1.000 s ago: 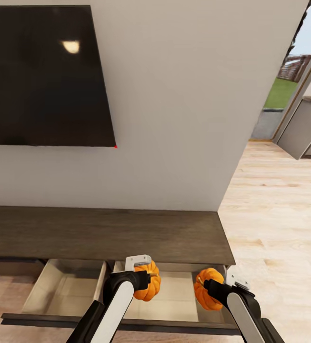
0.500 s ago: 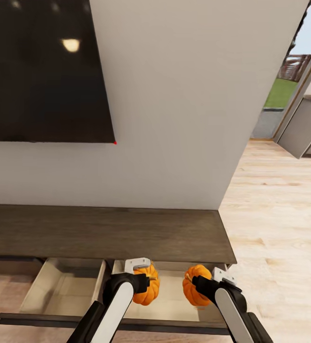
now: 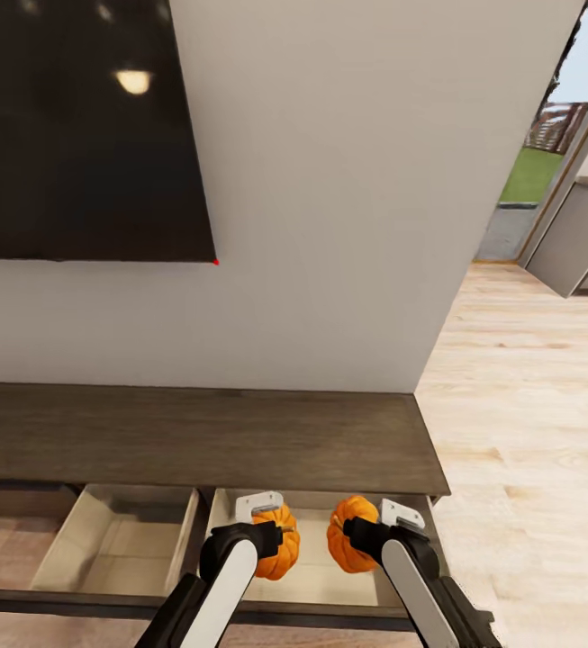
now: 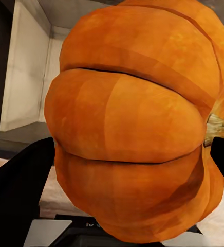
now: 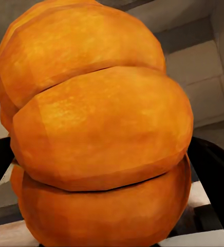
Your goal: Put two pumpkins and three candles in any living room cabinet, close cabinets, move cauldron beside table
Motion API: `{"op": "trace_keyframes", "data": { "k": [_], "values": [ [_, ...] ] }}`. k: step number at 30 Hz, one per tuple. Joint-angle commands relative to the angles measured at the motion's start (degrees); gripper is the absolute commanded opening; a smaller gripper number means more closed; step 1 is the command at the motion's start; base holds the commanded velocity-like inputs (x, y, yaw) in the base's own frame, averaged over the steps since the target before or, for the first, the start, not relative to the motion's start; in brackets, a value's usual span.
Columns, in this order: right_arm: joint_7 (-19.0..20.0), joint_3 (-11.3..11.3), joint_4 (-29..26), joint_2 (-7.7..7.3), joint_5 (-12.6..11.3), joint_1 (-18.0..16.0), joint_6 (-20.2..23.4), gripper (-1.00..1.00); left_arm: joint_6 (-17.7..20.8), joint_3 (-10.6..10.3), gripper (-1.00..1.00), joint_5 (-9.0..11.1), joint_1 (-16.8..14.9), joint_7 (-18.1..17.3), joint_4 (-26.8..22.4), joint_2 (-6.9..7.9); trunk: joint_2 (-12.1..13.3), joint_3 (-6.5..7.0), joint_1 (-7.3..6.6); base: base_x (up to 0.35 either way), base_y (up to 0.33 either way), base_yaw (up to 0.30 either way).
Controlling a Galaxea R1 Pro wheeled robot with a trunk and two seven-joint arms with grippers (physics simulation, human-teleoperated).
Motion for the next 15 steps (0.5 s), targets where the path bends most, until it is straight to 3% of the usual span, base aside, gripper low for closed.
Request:
{"op": "trace_keyframes", "data": {
  "k": [1,6,15],
  "values": [
    [-0.66,0.35,0.01,0.09,-0.11,-0.11,0.02,-1.00,-0.08,-0.04,-1.00,0.44,-0.05,0.70,0.27,0.00,-0.45,-0.23,0.22,0.000,0.000,0.000],
    [-0.59,0.90,0.07,0.26,-0.08,-0.19,-0.29,-1.00,-2.75,0.01,-1.00,0.38,-0.05,0.51,1.55,0.02,-2.45,-1.13,1.32,0.000,0.000,0.000],
    [-0.59,0.94,-0.07,0.27,-0.08,-0.19,-0.31,-1.00,-3.31,-0.21,-1.00,0.38,-0.05,0.57,1.77,-0.05,-6.06,-2.74,3.30,0.000,0.000,0.000]
  ]
}}
